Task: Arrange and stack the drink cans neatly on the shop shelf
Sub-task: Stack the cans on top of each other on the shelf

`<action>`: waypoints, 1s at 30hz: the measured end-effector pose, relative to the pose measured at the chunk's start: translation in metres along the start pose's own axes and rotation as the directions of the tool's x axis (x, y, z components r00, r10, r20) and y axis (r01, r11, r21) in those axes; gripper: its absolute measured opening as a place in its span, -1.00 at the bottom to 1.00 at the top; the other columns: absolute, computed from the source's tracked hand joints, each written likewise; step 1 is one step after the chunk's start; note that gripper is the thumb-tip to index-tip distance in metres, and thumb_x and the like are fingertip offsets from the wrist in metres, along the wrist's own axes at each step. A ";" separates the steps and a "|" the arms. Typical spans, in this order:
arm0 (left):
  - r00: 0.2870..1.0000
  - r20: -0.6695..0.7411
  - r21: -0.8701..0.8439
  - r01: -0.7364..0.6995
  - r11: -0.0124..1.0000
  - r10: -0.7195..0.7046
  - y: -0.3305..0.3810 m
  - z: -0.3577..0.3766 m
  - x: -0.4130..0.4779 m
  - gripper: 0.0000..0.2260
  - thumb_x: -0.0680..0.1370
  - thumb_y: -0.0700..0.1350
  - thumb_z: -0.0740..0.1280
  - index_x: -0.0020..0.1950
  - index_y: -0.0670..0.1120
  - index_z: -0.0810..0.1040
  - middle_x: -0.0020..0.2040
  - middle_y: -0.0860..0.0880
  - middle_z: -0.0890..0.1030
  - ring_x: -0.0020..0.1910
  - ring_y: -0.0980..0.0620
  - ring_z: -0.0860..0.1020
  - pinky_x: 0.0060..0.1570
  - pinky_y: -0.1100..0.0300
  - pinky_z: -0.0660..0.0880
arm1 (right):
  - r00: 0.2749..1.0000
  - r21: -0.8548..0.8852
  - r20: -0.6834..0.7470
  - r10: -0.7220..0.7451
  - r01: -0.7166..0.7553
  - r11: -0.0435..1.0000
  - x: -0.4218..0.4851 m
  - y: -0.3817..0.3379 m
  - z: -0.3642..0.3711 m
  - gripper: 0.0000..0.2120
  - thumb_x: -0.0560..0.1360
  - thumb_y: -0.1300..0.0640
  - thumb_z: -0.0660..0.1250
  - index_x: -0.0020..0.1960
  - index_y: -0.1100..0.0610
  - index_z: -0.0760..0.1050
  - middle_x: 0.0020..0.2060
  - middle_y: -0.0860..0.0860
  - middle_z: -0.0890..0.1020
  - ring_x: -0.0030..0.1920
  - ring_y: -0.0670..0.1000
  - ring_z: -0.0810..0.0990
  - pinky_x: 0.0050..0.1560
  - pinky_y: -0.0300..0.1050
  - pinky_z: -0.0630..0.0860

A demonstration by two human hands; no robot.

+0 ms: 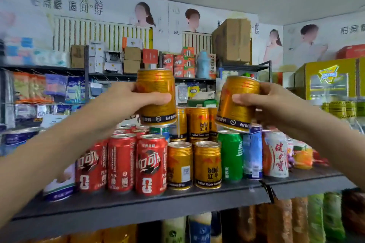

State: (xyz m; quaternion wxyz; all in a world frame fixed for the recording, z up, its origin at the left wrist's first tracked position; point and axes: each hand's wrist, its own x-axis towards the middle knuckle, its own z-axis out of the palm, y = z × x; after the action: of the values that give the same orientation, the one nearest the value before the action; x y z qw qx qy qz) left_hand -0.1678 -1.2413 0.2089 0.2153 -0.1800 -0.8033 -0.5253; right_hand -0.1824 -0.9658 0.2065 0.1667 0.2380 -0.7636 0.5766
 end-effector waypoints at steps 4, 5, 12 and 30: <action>0.999 -0.044 -0.001 0.004 1.000 -0.004 0.009 0.017 0.055 -0.68 0.24 0.06 0.53 -0.07 0.10 0.54 0.00 0.03 0.67 0.03 0.08 0.62 0.22 0.08 0.45 | 0.999 0.056 0.036 -0.036 0.034 0.998 0.064 0.004 -0.014 -0.58 0.31 0.12 0.48 0.12 0.07 0.44 0.00 0.02 0.64 -0.02 -0.02 0.65 -0.11 -0.18 0.55; 0.998 -0.057 0.009 0.008 1.000 -0.008 0.009 0.023 0.068 -0.71 0.29 0.03 0.53 -0.06 0.09 0.53 0.00 0.02 0.66 0.02 0.07 0.62 0.21 0.09 0.45 | 0.998 0.058 0.043 -0.040 0.037 0.998 0.079 0.007 -0.014 -0.62 0.35 0.15 0.47 0.11 0.07 0.43 0.01 0.03 0.63 -0.01 -0.02 0.63 -0.11 -0.19 0.54; 0.984 -0.129 0.095 0.132 0.987 -0.119 -0.010 0.048 0.132 -0.57 0.36 -0.04 0.51 0.19 -0.07 0.53 0.07 -0.04 0.62 0.03 0.03 0.57 -0.11 0.20 0.45 | 0.993 -0.005 0.094 -0.068 0.069 0.998 0.159 0.033 0.004 -0.38 0.28 0.09 0.55 0.26 0.14 0.39 0.09 0.09 0.60 0.10 0.09 0.59 0.19 0.08 0.52; 0.977 0.019 -0.003 0.212 0.977 -0.212 -0.042 0.048 0.163 -0.76 0.42 -0.15 0.47 0.04 -0.04 0.52 0.02 -0.01 0.65 0.00 0.11 0.59 0.05 0.15 0.52 | 0.973 -0.024 0.229 0.006 -0.001 1.000 0.206 0.066 0.021 -0.43 0.26 0.10 0.57 0.20 0.18 0.47 0.02 0.09 0.67 0.01 0.06 0.65 -0.10 -0.11 0.56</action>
State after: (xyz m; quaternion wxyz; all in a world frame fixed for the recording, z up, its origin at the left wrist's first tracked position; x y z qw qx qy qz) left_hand -0.3341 -1.2033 0.2467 0.1503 -0.0987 -0.8186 -0.5455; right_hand -0.3897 -1.0064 0.2569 0.0792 0.2995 -0.7850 0.5365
